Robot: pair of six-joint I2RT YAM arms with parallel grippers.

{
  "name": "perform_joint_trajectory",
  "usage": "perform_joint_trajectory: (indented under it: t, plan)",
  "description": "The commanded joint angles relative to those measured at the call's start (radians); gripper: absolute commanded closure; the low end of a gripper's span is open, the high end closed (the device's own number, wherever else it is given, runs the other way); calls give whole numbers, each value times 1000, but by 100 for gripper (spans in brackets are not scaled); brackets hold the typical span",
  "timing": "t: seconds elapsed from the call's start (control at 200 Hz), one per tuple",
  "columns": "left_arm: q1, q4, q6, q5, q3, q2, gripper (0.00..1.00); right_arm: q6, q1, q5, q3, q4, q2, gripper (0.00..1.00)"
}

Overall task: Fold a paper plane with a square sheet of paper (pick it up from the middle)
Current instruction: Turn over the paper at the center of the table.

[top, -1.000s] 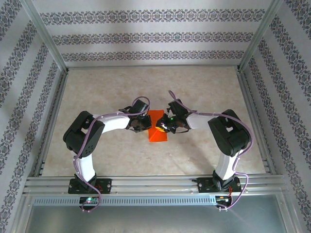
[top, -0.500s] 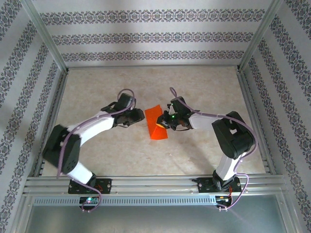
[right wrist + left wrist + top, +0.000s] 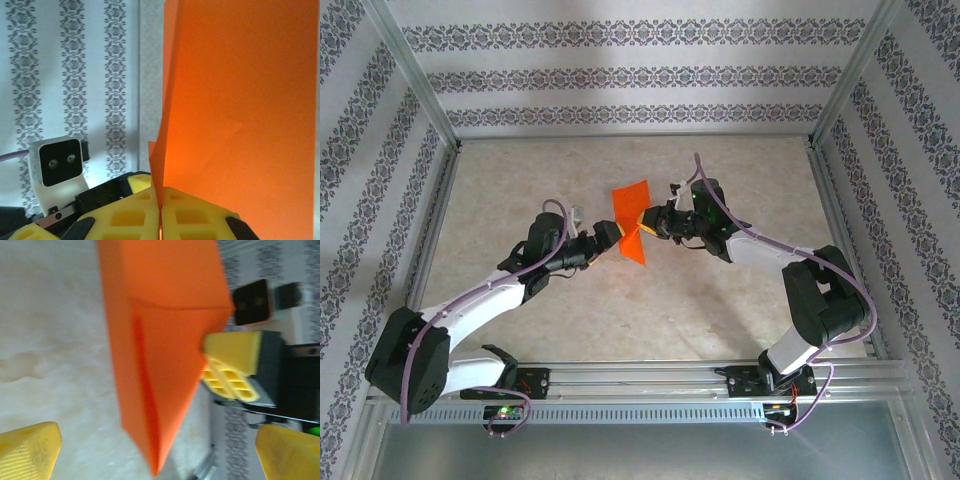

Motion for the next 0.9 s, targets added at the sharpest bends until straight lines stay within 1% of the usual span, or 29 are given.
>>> perform_joint_trajectory:
  t: [0.0, 0.04, 0.125, 0.225, 0.3, 0.42, 0.51, 0.565, 0.779, 0.894]
  plan:
    - [0, 329, -107, 120, -8, 51, 0, 101, -2, -78, -1, 131, -16, 90]
    - [0, 352, -112, 133, -1, 67, 0, 112, -1, -95, -3, 141, -17, 90]
    - [0, 378, -106, 137, 5, 80, 4, 125, -2, -113, -6, 146, -22, 90]
    - [4, 326, -72, 115, 7, 62, 12, 131, -2, -126, -3, 151, -22, 90]
    - [7, 284, -48, 110, 14, 43, 20, 136, -1, -135, -5, 160, -17, 90]
    - [16, 231, -36, 108, 15, 18, 38, 132, -8, -157, -9, 167, -14, 90]
    - [23, 222, -35, 113, 10, 12, 46, 123, -13, -168, -14, 168, -21, 89]
    - [27, 227, -40, 118, 11, 16, 53, 117, -14, -172, -16, 166, -25, 89]
    - [37, 242, -63, 134, 19, 47, 73, 113, -22, -177, -12, 166, -11, 87]
    - [46, 240, -68, 137, 22, 70, 83, 112, -29, -179, -14, 165, -5, 81]
